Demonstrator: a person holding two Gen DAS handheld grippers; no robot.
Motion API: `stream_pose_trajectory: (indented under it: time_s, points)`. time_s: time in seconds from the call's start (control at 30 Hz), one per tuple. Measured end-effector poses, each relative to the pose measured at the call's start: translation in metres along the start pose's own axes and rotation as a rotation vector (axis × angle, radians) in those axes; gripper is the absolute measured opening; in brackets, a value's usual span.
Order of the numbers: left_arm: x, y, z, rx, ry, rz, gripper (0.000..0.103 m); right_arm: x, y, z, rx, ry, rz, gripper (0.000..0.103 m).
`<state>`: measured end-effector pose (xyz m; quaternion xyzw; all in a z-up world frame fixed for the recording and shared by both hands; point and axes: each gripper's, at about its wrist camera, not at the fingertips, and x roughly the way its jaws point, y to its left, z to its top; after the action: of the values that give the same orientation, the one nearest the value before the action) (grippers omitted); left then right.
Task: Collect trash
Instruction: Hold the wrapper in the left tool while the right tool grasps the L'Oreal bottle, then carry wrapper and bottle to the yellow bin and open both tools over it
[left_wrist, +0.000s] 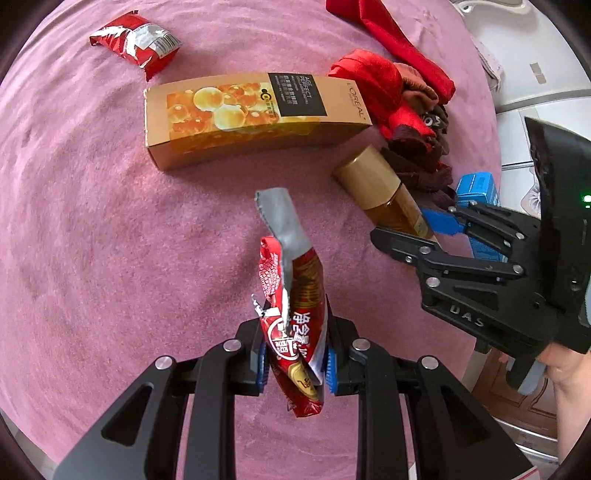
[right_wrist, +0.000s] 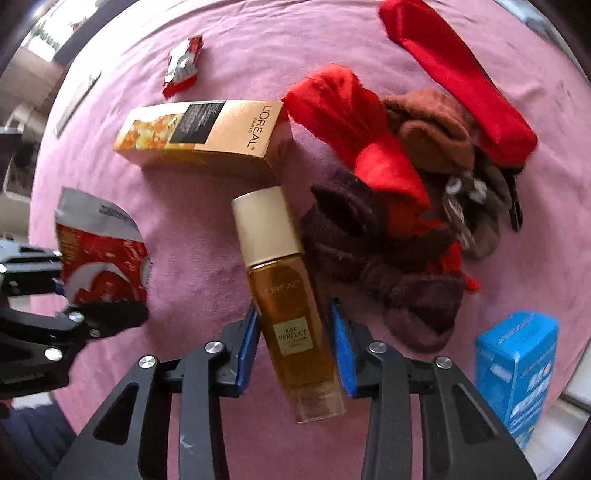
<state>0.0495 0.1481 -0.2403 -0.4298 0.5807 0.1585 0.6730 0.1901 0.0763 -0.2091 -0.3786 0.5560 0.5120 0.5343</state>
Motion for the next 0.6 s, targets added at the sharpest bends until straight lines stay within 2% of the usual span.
stream_pose_trajectory:
  time_s: [0.23,0.33,0.6]
  points:
    - [0.0,-0.02,-0.01,0.035,0.022,-0.01,0.023,-0.022,-0.011,-0.048,0.189,-0.029,0.091,0.031]
    - [0.002,-0.037,-0.019,0.075,0.039,-0.006,0.023,-0.038,-0.019,-0.082,0.297,-0.058,0.14,0.031]
    - [0.016,-0.1,-0.052,0.214,0.096,-0.003,0.023,-0.075,-0.05,-0.183,0.534,-0.118,0.185,0.031]
